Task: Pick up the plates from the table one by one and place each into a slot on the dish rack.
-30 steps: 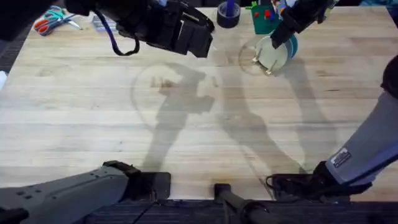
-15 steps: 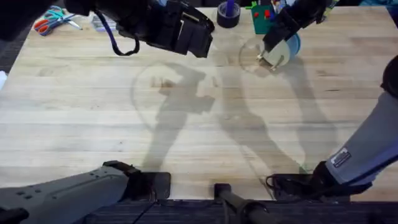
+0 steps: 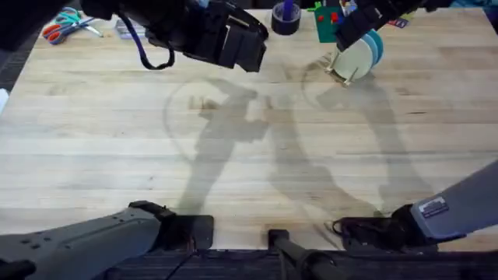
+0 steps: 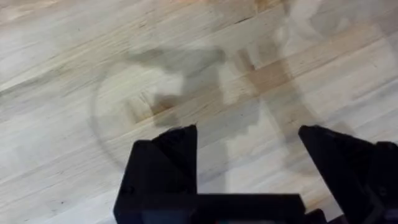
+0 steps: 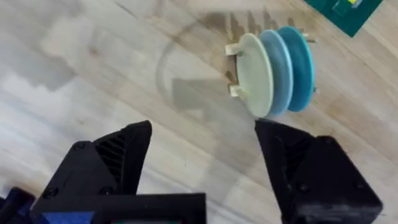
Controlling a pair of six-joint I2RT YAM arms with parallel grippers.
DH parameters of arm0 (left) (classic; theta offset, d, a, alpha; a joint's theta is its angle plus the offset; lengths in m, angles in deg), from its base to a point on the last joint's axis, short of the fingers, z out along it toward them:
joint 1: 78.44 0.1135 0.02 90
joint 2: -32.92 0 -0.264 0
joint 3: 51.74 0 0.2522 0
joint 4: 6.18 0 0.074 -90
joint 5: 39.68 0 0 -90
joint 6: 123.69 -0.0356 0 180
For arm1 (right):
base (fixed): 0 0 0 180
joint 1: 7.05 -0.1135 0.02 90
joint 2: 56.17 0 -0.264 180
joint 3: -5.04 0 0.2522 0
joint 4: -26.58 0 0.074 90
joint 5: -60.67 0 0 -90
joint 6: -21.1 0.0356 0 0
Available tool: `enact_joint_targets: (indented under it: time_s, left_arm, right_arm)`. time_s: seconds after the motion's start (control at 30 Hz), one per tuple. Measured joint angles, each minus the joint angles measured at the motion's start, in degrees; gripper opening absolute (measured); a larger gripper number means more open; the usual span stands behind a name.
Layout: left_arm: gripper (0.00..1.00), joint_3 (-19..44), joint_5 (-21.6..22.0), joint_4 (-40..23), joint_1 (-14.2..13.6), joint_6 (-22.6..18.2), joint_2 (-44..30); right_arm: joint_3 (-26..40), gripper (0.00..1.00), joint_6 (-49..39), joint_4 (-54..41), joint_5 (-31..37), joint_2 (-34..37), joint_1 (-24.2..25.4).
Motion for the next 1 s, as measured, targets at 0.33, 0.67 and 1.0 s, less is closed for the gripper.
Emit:
enact_joint_targets:
  time_s: [0.33, 0.67, 1.0]
  left_arm:
    - [0.993, 0.0, 0.0, 0.0, 0.0, -0.02, 0.0]
    - [0.993, 0.0, 0.01, 0.0, 0.0, -0.01, 0.0]
    - [0.995, 0.0, 0.01, 0.0, 0.0, 0.0, 0.0]
  right_arm:
    - [0.0, 0.994, 3.77, -1.89, -0.03, -10.18, -1.02]
    - [-7.25, 0.995, 7.67, -2.87, 0.0, -22.57, -1.02]
    - [-24.82, 0.995, 12.52, -2.99, 0.0, -35.43, -1.02]
